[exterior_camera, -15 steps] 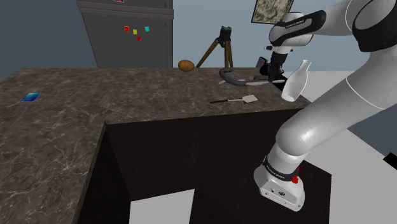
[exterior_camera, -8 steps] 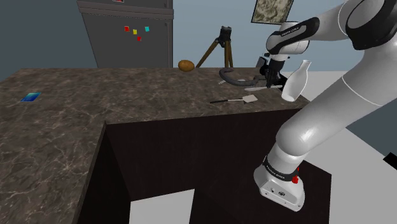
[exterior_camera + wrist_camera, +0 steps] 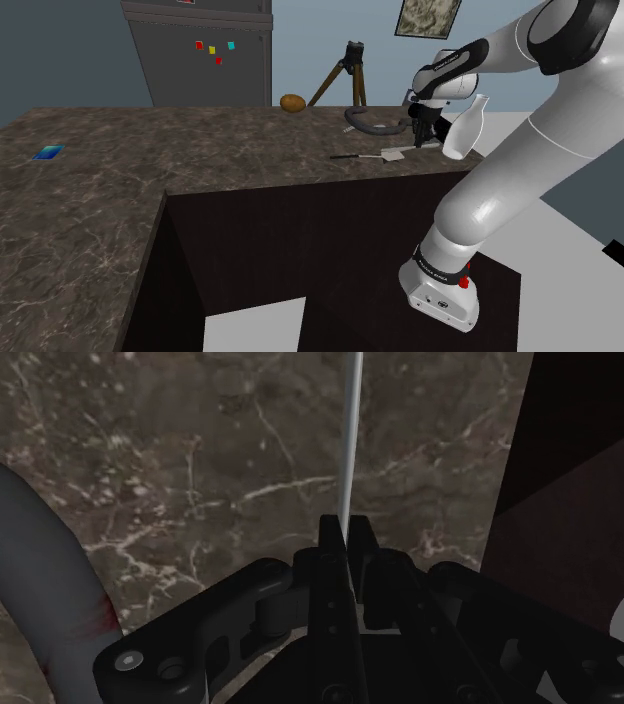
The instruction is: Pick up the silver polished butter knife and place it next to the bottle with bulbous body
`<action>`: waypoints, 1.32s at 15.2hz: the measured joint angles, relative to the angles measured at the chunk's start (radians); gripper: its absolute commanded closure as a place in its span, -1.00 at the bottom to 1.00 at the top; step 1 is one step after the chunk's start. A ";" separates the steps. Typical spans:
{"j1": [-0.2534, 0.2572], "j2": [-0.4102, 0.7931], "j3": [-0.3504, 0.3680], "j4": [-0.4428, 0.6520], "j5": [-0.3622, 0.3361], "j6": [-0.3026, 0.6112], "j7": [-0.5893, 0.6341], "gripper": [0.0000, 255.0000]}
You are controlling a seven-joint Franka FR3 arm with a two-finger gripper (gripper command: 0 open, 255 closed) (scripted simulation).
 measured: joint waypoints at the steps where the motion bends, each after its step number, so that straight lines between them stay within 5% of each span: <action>1: 0.002 0.007 -0.003 -0.004 0.004 0.010 -0.002 1.00; 7: 0.004 0.016 -0.007 -0.007 0.009 0.021 -0.006 1.00; 8: 0.004 0.016 -0.007 -0.007 0.009 0.021 -0.006 -1.00; 14: 0.004 0.016 -0.007 -0.007 0.009 0.021 -0.006 -1.00; 20: -0.012 -0.070 0.041 0.058 -0.028 -0.118 0.027 -1.00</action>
